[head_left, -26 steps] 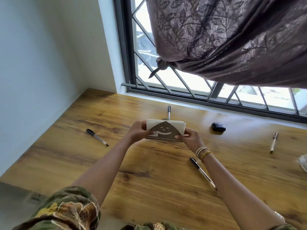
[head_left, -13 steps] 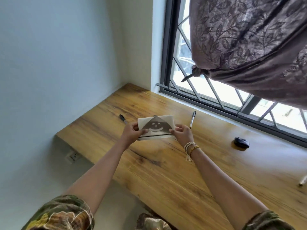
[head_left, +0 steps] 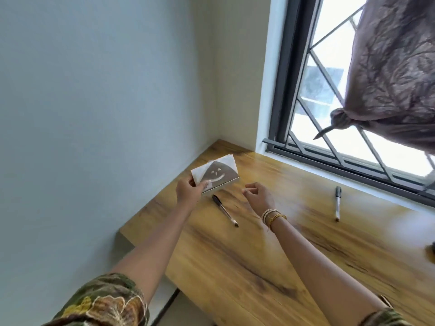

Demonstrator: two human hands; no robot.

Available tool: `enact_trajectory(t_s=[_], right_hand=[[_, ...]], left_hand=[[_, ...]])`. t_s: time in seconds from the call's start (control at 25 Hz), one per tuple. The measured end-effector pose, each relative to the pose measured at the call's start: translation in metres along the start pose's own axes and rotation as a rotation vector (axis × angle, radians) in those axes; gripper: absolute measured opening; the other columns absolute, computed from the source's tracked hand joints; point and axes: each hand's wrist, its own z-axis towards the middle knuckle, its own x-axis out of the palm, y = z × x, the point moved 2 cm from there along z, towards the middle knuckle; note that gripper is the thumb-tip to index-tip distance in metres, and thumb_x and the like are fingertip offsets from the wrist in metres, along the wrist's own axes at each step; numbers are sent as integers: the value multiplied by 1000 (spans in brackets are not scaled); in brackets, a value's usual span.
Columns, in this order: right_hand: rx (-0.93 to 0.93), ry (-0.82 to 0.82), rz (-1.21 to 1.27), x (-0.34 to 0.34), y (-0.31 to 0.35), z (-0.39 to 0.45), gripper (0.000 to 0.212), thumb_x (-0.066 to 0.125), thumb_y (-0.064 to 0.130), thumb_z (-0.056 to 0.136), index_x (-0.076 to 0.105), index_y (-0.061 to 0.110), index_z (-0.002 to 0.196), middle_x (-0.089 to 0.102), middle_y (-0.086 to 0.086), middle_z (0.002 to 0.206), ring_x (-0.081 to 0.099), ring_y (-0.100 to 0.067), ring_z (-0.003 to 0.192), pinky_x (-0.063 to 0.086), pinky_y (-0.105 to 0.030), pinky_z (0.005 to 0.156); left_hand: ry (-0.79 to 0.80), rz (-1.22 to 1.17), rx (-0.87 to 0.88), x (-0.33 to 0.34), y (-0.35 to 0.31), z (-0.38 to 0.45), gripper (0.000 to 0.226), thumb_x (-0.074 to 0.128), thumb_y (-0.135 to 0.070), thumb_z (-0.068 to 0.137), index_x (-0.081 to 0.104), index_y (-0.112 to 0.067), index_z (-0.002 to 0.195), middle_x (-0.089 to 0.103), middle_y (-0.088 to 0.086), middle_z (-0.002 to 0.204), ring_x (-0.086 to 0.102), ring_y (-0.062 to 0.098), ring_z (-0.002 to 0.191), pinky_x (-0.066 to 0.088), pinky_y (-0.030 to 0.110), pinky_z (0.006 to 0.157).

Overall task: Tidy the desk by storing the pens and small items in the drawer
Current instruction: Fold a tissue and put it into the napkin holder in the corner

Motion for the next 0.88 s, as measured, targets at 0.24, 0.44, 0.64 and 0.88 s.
enact_trajectory(t_s=[0.24,0.44,0.64,0.88], right_hand=[[-26,-21,-180,62,19,53,27,57,24,87,62,17,112,60,-3,112,57,-19,104,44,-29,89],[-113,-27,-354,77,20,75,31,55,20,88,58,16,119,53,-3,120,56,-23,105,48,-36,92],[-170,-93,-464,81,-1,77,23,57,17,85,62,10,106,52,-7,113,60,-28,90,53,-36,79],[-261,-96,-582,84,-11,70,19,56,19,76,60,12,94,57,-5,100,58,-25,85,48,-29,72]], left_hand=[[-127,65,-79,0,17,90,18,77,-23,76,69,-10,85,72,2,82,66,21,76,48,27,66],[-161,95,-77,16,29,120,22,74,-24,79,65,-6,87,69,4,83,64,25,78,42,27,64],[-212,55,-81,34,32,134,25,73,-27,81,63,-5,88,67,4,86,60,22,75,41,27,63],[-170,104,-29,40,43,140,30,73,-29,83,57,-6,94,65,6,92,59,23,81,43,27,67]])
